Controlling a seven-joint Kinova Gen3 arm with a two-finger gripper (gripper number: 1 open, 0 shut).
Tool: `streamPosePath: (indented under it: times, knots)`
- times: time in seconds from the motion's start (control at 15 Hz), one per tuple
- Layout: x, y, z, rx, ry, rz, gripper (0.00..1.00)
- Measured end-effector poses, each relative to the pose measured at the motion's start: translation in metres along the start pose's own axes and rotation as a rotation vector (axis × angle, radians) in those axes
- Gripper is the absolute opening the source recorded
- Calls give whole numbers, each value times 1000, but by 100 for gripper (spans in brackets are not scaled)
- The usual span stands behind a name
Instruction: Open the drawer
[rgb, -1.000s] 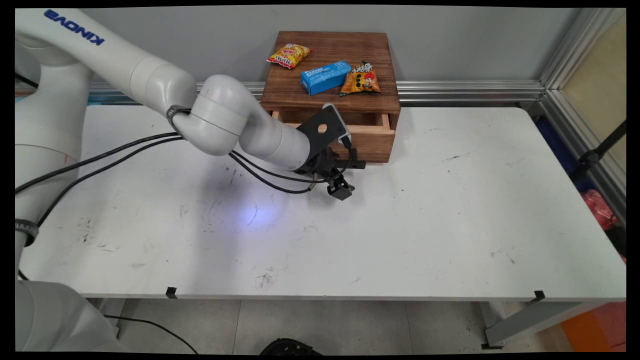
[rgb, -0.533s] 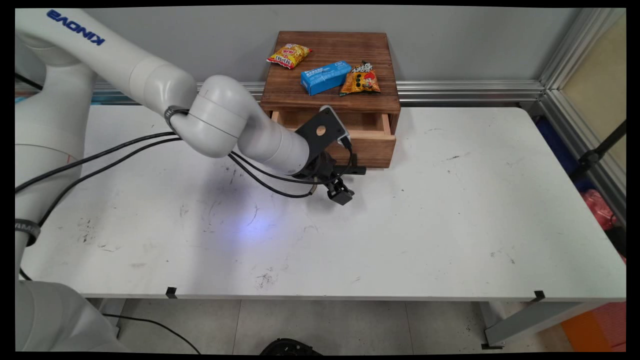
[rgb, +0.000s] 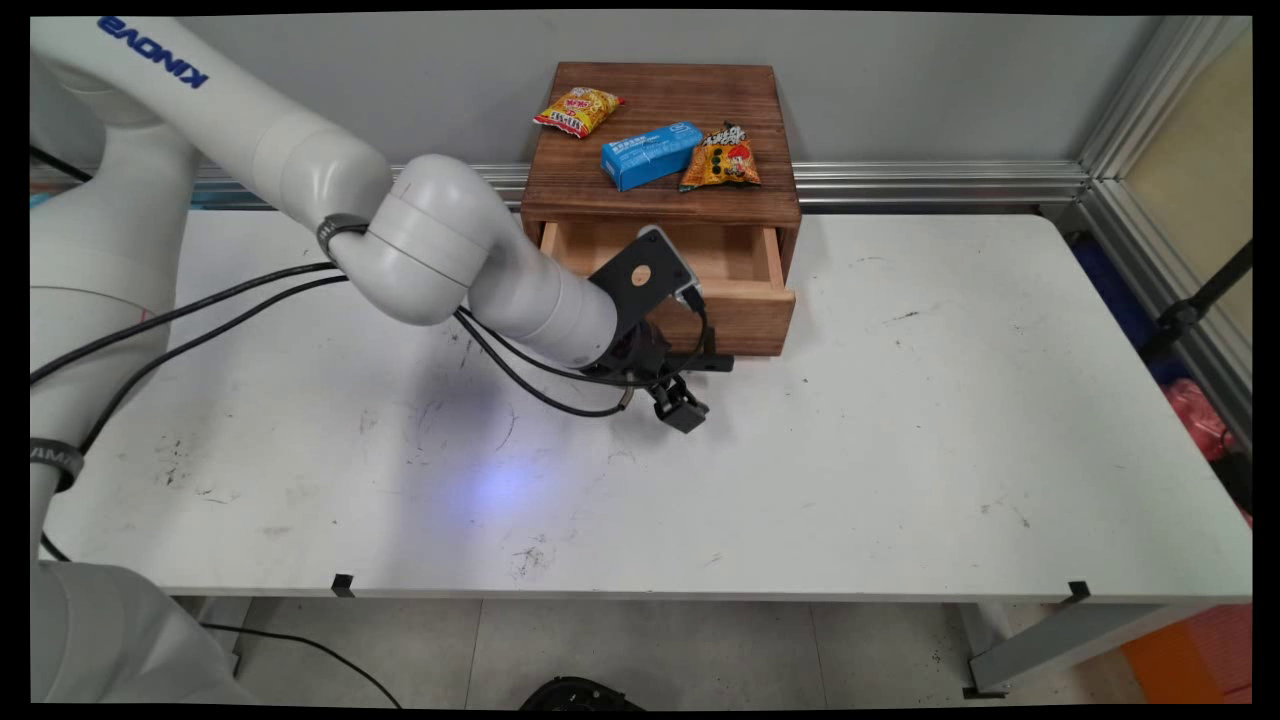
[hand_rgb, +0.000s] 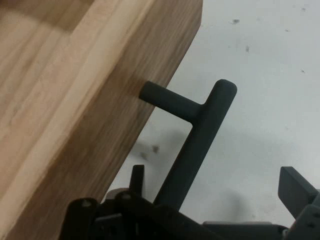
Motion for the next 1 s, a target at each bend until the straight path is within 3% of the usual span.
streamPosePath:
  times: [0.4,1.0]
  knots:
    - [-4,17,-10,-47,-35,12,100]
    - [-13,32,-20,-104,-109,120,100]
